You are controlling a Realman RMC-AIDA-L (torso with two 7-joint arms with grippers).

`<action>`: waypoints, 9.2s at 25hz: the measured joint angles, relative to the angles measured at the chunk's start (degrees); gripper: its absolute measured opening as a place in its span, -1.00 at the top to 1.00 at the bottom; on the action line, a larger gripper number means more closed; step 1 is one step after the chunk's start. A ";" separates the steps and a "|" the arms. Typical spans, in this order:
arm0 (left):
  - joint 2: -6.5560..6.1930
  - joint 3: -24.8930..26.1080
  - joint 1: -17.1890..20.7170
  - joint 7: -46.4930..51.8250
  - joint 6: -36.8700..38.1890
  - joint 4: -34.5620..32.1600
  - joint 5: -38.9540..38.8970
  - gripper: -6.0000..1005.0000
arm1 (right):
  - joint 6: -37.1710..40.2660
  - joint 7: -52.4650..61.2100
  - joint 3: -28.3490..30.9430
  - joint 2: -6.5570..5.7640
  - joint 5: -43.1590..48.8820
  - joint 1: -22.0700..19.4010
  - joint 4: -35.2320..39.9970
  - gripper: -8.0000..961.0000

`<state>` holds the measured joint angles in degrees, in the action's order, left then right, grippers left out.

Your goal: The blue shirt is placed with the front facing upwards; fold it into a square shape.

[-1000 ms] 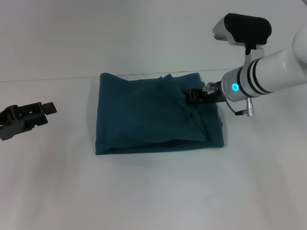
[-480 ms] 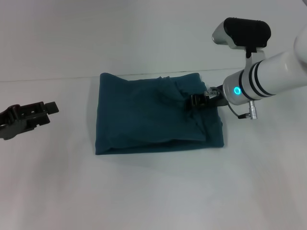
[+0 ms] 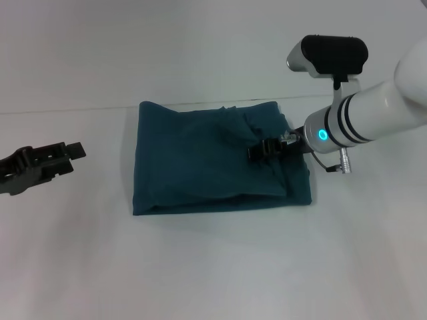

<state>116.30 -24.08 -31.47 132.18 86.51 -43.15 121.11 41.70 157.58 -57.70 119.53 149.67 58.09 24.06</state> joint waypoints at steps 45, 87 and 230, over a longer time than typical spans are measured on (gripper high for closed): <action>-0.02 0.22 -0.08 0.29 -0.20 0.26 0.00 -0.19 | 5.88 -0.78 0.04 -0.82 -5.10 -3.59 12.51 0.91; 0.24 0.39 -0.03 0.45 -0.32 0.26 -0.09 -0.20 | -5.28 8.08 -2.32 -2.50 10.62 -0.84 1.87 0.07; 3.18 -31.59 -19.39 16.92 -42.77 16.44 7.56 -0.78 | 42.06 -43.84 24.47 -6.69 -44.81 -39.10 17.93 -0.87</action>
<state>119.48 -55.66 -50.86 149.11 43.74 -26.71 128.67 83.75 113.73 -33.23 112.84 104.86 18.99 41.99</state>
